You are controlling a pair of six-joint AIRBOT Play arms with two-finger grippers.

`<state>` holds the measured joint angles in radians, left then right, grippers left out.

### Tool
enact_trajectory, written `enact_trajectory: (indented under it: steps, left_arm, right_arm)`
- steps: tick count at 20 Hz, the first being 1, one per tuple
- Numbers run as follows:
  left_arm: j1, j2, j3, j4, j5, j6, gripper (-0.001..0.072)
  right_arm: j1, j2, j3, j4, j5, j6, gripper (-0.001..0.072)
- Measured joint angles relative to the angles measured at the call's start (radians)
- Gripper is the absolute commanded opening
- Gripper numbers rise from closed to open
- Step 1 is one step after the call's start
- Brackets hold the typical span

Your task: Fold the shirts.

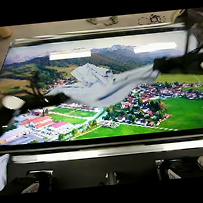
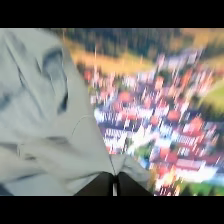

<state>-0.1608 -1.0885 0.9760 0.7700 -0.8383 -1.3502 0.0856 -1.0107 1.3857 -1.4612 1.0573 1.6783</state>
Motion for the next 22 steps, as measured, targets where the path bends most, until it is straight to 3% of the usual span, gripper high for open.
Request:
enact_trajectory:
  steps: [3, 8, 12, 15, 18, 22]
  left_arm:
    - [0.045, 0.166, 0.354, 0.101, 0.010, 0.024, 0.0025]
    - [0.091, 0.333, 0.783, 0.314, 0.027, -0.043, 0.0025]
    - [0.100, 0.338, 0.828, 0.483, -0.060, -0.145, 0.0025]
    - [0.103, 0.279, 0.766, 0.545, -0.087, -0.178, 0.0026]
    - [0.104, 0.171, 0.694, 0.590, -0.090, -0.192, 0.0027]
    - [0.104, -0.057, 0.647, 0.637, -0.091, -0.201, 0.0028]
  right_arm:
    - [-0.001, 0.091, 0.241, -0.109, -0.107, 0.000, 0.0019]
    - [0.000, 0.256, 0.469, -0.174, -0.162, 0.000, 0.0018]
    - [0.000, 0.283, 0.512, -0.208, -0.099, -0.006, 0.0019]
    - [0.000, 0.203, 0.521, -0.229, -0.026, -0.013, 0.0019]
    - [0.000, 0.041, 0.525, -0.240, 0.042, -0.030, 0.0019]
    - [0.000, -0.244, 0.526, -0.241, 0.019, -0.010, 0.0020]
